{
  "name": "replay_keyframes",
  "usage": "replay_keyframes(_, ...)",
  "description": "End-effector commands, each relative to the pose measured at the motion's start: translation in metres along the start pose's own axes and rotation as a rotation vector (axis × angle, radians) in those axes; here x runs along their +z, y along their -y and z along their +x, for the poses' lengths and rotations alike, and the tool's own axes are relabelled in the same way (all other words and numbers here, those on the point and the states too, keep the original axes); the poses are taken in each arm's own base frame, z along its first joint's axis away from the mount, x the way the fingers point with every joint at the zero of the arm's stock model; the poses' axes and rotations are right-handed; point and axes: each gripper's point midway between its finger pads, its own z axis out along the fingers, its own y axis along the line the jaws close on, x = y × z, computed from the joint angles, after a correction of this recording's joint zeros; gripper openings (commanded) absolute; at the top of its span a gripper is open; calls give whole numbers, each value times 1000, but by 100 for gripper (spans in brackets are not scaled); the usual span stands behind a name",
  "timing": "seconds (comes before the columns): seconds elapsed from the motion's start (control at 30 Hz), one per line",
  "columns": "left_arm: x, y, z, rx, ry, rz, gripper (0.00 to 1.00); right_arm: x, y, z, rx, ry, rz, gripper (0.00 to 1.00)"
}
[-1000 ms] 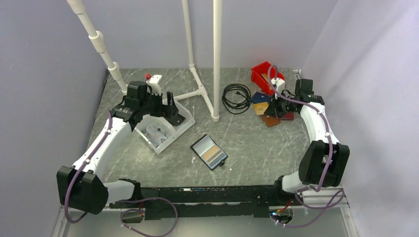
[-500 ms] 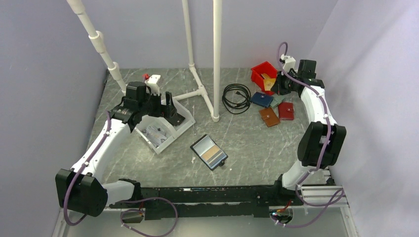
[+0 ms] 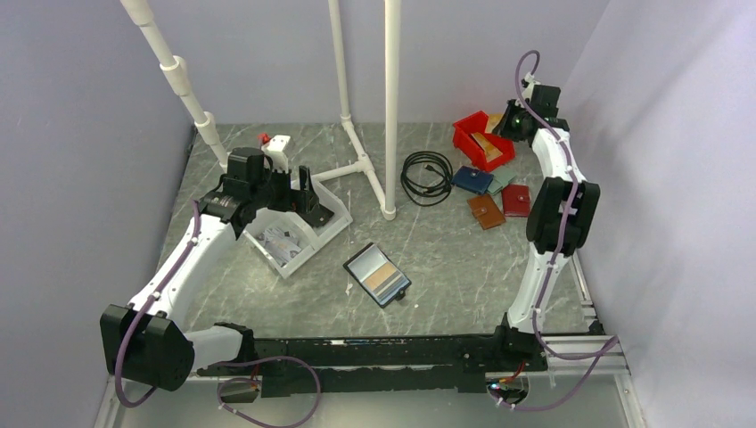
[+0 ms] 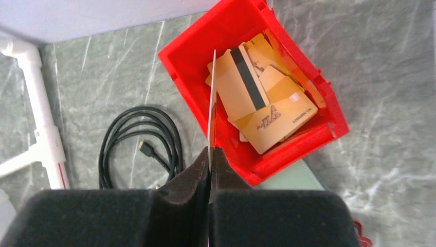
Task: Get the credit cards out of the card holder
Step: Place the credit card in the storage box.
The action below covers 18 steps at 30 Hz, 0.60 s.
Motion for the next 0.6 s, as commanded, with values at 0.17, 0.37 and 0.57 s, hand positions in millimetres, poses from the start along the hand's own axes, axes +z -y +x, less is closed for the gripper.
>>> replay_keyframes(0.17,1,-6,-3,21,10,-16,99,22,-17,-34,198,85,-94,0)
replay_keyframes(0.37,1,-12,-2,9,7,-29,100,41,-5,-29,278,89,-55,0)
replay_keyframes(0.57,2,-14,-2,0,5,-29,99,54,-5,-25,308,84,-76,0)
